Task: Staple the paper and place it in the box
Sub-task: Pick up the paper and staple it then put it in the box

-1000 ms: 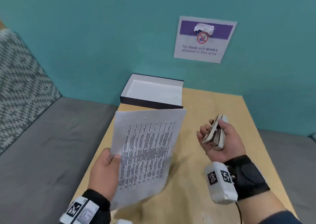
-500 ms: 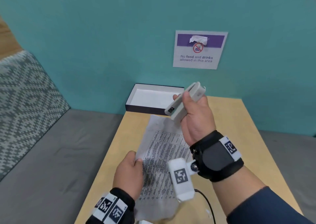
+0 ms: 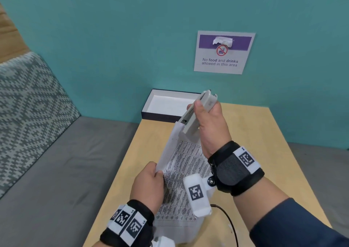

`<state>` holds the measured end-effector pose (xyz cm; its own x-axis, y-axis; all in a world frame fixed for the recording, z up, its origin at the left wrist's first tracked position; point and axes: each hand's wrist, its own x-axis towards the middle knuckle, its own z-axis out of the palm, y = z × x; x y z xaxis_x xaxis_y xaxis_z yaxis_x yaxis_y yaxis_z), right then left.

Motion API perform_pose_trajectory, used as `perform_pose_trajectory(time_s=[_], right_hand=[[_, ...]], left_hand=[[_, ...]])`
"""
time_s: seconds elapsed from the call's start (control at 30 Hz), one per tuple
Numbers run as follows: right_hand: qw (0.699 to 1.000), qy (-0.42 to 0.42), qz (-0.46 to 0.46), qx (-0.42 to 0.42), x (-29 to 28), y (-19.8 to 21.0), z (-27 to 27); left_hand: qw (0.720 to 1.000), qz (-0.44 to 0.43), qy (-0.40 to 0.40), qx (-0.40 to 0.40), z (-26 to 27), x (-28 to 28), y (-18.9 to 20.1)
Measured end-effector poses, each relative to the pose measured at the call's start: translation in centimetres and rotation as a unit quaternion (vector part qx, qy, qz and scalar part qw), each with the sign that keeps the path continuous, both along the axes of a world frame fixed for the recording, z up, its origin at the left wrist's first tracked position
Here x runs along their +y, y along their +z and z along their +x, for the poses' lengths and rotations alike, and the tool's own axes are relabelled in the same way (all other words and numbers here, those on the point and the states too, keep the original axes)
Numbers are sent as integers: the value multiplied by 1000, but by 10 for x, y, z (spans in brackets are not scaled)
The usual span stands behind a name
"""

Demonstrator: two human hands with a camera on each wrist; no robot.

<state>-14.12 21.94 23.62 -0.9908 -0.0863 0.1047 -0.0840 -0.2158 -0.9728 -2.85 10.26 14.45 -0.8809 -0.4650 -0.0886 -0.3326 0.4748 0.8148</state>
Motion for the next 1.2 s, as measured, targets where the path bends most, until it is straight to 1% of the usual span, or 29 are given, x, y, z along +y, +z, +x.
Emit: perform_pose_trajectory(time_s=[0.13,0.27,0.5,0.63,0.73,0.9,1.03,1.2], right_hand=[[999,-31,-16,3,-4,4,3],[995,-84,21,52,-9,11,8],[983,-154,68,73,-13,5,-3],[979,-166,85,82,-10,0,-11],[970,-193,103,108,-9,0,-11],[966,-203,117,113,-10,-2,-15],[959,-207,140,137,-7,0,-19],[963,-202,133,118,-6,-1,-25]], left_hand=[[1000,-21,-9,6,2,3,1],[998,-47,-34,17,3,6,-1],[997,-47,-49,31,9,9,0],[997,-52,-48,26,9,9,0],[997,-51,-50,21,9,9,0],[997,-58,-51,21,10,11,3],[997,-60,-50,20,7,13,4],[997,-52,-52,22,2,14,-2]])
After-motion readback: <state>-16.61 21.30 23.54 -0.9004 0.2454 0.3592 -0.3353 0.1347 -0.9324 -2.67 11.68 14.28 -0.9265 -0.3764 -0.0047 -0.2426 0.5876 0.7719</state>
